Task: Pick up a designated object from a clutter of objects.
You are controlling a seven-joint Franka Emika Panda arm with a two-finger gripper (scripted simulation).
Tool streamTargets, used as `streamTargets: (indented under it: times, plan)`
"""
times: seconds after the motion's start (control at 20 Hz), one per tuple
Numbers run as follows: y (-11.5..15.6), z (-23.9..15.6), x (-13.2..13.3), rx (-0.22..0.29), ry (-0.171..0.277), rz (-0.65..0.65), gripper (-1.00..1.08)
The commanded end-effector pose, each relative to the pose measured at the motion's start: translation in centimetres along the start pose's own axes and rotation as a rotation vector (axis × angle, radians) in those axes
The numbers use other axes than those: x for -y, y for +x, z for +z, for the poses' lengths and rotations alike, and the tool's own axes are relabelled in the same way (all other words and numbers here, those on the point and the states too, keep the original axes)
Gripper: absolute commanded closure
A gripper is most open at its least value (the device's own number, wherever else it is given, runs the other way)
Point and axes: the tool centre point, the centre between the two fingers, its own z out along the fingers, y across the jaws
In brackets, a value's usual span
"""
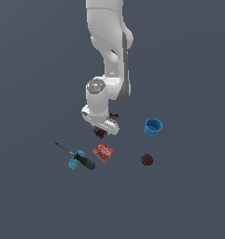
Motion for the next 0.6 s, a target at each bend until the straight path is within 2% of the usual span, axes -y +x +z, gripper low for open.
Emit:
streamTargets:
  times: [0.0, 0.1, 0.15, 0.55]
  plan:
    - [0.03, 0.46, 0.02, -0.001, 0.001, 0.000, -0.92]
    - [0.03, 0.56, 0.02, -0.001, 0.001, 0.000, -0.92]
    - [0.03, 0.56, 0.02, -0.001, 0.001, 0.000, 1.08]
    - [0.03, 0.56, 0.02, -0.001, 0.001, 0.000, 1.08]
